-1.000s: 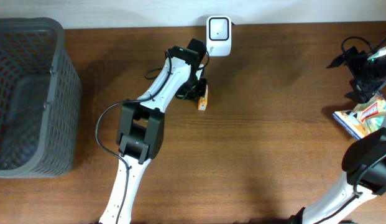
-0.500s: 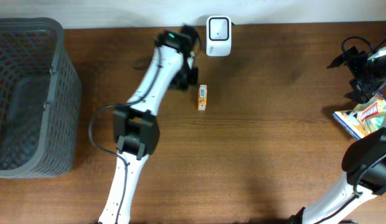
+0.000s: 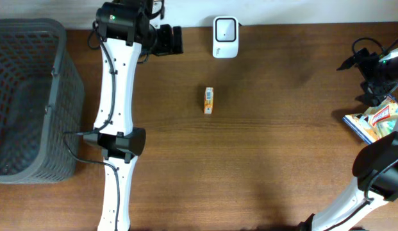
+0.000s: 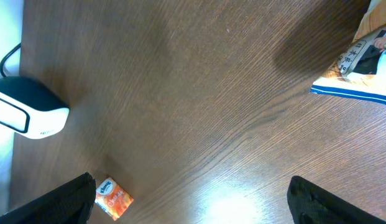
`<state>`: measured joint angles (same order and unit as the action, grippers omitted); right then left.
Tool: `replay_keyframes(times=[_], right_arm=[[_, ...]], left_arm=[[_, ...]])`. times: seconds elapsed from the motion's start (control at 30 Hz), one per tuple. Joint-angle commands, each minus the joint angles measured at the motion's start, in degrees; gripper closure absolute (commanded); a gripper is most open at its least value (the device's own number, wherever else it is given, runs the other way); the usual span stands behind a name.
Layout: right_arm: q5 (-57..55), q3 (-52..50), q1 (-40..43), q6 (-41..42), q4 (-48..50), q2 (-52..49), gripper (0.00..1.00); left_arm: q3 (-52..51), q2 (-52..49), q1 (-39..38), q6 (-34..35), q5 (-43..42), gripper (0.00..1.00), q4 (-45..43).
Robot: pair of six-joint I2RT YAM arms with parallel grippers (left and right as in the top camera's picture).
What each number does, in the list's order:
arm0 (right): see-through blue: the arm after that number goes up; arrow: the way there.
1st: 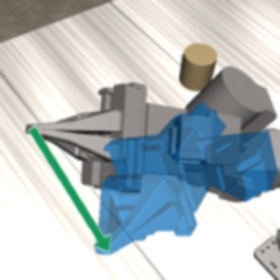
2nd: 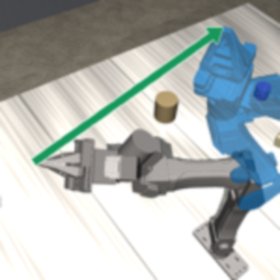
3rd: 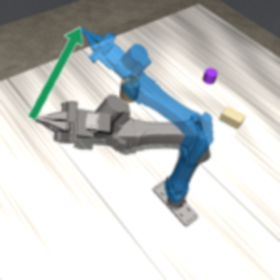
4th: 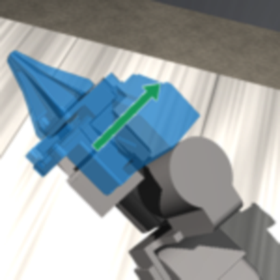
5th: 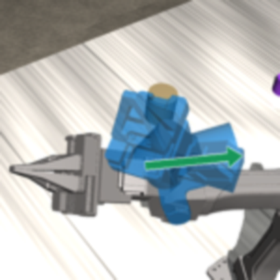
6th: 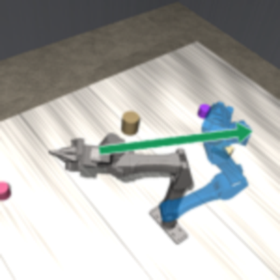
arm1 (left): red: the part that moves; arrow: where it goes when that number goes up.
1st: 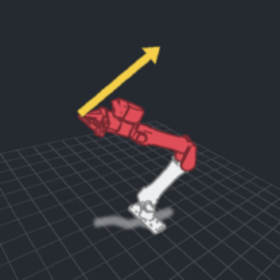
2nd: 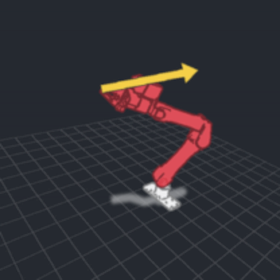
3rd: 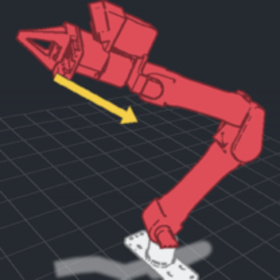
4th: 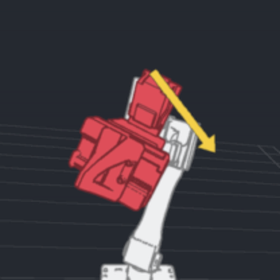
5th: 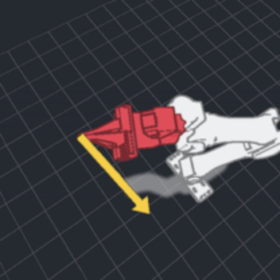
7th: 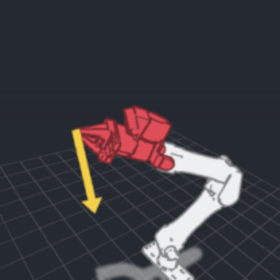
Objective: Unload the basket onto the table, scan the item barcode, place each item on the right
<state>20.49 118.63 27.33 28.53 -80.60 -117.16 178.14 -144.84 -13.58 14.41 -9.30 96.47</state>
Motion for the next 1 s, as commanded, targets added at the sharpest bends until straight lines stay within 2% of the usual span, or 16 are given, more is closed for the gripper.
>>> replay_keyframes(times=[0.0,0.03,0.13,0.23,0.27,0.47,0.53,0.67,0.73,0.77,0.83,0.93,0.97], right_arm=[[0.26,0.85,0.04,0.28,0.02,1.51,0.02],[0.26,0.83,0.04,0.28,0.02,1.51,0.01],[0.26,0.83,0.04,0.28,0.02,1.51,0.01],[0.26,0.83,0.04,0.28,0.04,1.51,0.01],[0.26,0.83,0.04,0.28,0.02,1.51,0.01],[0.26,0.83,0.04,0.28,0.02,1.51,0.02],[0.26,0.85,0.04,0.28,0.02,1.51,0.01],[0.26,0.83,0.04,0.28,0.02,1.51,0.01],[0.26,0.85,0.04,0.28,0.02,1.51,0.01],[0.26,0.83,0.04,0.28,0.02,1.51,0.01],[0.26,0.83,0.04,0.28,0.02,1.51,0.01],[0.26,0.83,0.04,0.28,0.02,1.51,0.02],[0.26,0.83,0.04,0.28,0.02,1.51,0.01]], left_arm=[[-7.82,1.49,-3.93,-1.22,-6.12,0.0,0.22],[-11.5,1.46,-5.29,-1.22,-5.88,0.07,-0.17],[-19.85,1.46,-8.28,-1.2,-5.97,0.58,-1.92],[-26.21,1.49,-11.65,-1.2,-5.99,0.92,-4.61],[-27.5,1.46,-12.74,-1.2,-5.99,1.0,-5.7],[-29.09,1.46,-17.27,-1.18,-5.05,1.0,-12.17],[-29.09,1.44,-18.03,-1.07,-1.22,1.0,-12.76],[-29.09,1.44,-18.1,2.75,13.66,1.0,-10.82],[-29.07,1.44,-16.52,9.97,27.34,1.0,-7.72],[-29.07,1.44,-15.12,11.15,30.1,0.98,-6.78],[-29.07,1.44,-12.57,11.06,30.27,0.93,-6.56],[-29.07,1.44,-6.97,11.04,27.3,0.71,-6.62],[-29.07,1.44,-5.81,11.04,26.08,0.7,-6.6]])
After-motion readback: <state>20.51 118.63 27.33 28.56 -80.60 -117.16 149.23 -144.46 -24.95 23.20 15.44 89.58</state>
